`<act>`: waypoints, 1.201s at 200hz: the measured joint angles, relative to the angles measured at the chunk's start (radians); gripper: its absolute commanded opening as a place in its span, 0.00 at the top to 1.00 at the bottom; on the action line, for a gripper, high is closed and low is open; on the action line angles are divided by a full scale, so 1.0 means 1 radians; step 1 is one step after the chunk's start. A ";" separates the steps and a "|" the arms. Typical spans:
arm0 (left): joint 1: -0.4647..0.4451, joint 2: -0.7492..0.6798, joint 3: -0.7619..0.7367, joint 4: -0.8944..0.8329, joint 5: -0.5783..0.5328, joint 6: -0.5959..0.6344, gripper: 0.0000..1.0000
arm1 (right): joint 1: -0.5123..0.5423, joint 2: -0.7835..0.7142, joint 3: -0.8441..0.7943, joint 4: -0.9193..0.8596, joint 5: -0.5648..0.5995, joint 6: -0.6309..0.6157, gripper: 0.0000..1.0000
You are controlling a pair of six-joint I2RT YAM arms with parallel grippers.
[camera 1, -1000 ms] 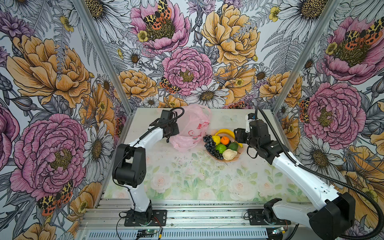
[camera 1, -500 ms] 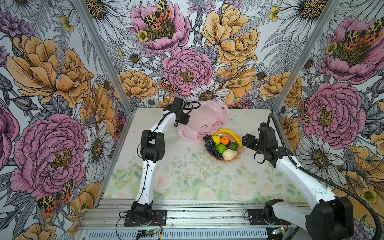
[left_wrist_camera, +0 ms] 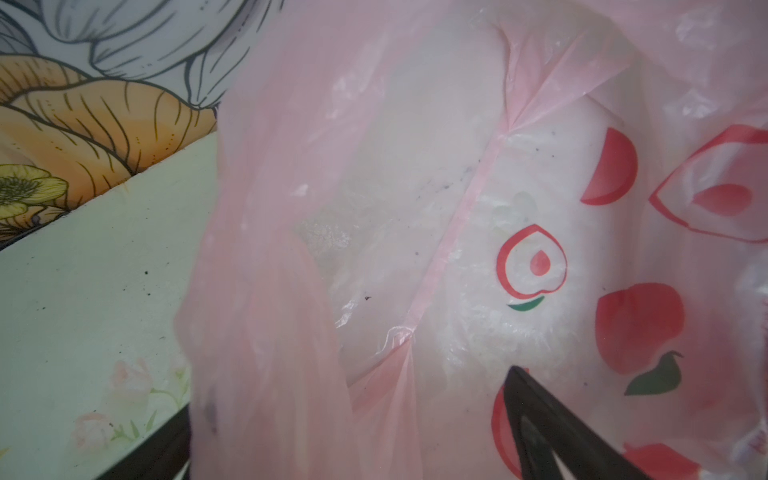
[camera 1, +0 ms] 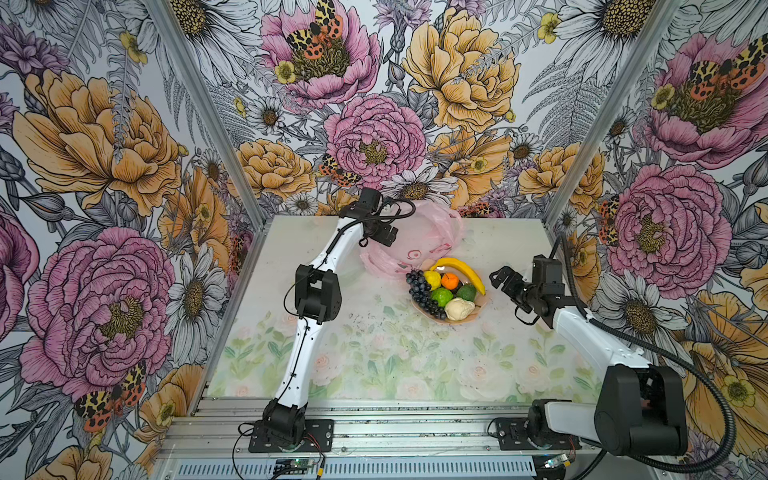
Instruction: Take the fake fruits out of the plastic bag
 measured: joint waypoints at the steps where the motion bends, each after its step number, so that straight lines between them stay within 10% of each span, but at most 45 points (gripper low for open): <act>1: 0.000 0.000 0.002 0.000 -0.002 -0.004 0.01 | 0.000 0.002 0.000 0.002 -0.002 0.000 0.01; 96: 0.026 -0.190 -0.127 -0.003 -0.108 -0.320 0.01 | 0.026 0.226 -0.005 0.245 -0.156 0.041 0.02; 172: 0.039 -0.834 -0.945 0.297 -0.154 -0.531 0.01 | 0.061 0.349 0.039 0.314 -0.238 0.013 0.01; 240: 0.071 -1.038 -1.318 0.454 -0.203 -0.632 0.02 | 0.137 0.388 0.093 0.335 -0.270 -0.011 0.08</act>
